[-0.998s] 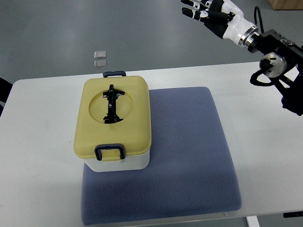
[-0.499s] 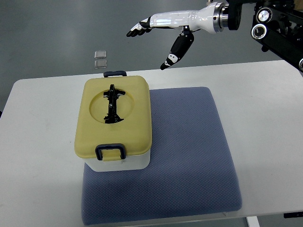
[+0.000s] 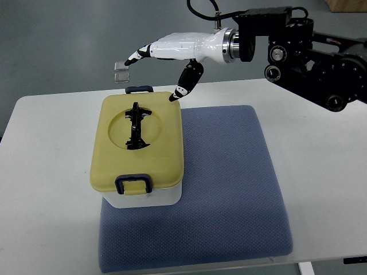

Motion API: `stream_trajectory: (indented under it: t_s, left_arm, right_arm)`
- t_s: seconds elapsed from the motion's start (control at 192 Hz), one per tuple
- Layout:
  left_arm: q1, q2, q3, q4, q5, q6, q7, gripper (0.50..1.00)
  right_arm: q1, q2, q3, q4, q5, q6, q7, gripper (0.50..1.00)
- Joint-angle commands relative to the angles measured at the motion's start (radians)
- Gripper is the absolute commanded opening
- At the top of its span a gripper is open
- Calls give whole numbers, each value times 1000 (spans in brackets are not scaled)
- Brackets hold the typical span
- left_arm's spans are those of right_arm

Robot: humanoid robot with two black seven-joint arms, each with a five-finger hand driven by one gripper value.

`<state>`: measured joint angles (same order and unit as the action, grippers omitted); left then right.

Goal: Open white storage box with right hand
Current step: 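Swing the right hand over the yellow lid toward its black handle, then close the right hand fingers around the black handle on the lid, then lift the yellow lid up off the white box with the right hand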

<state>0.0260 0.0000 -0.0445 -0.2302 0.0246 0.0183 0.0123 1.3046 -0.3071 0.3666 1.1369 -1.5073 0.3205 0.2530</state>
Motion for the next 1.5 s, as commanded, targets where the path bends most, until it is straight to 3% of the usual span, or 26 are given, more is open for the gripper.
stream_trajectory:
  t_s: [0.0,0.66,0.78,0.863,0.93,0.972,1.039,1.497]
  left_arm:
    - [0,0,0,0,0,0,0,1000]
    - [0,0,0,0,0,0,0,1000]
    - [0,0,0,0,0,0,0,1000]
    - [0,0,0,0,0,0,0,1000]
    - [0,0,-1,0,0,0,0,1000]
    - [0,0,-1,0,0,0,0,1000]
    - [0,0,-1,0,0,0,0,1000]
    - [0,0,0,2,0,0,0,1000]
  right_arm:
    - [-31,17,2,0,1,-21,0,930]
    - [-145,151,3,-36,-2,-169,-6,911]
    - [-151,171,2,-37,-2,-187,-8,858]
    - [-153,174,2,-40,-2,-195,-8,774]
    - [-153,175,2,-42,-2,-205,-8,668]
    - [-151,175,2,-42,-2,-209,-9,627]
    - [-150,174,2,-40,-2,-209,-8,500]
    - [-62,143,60,-20,18,-199,11,500]
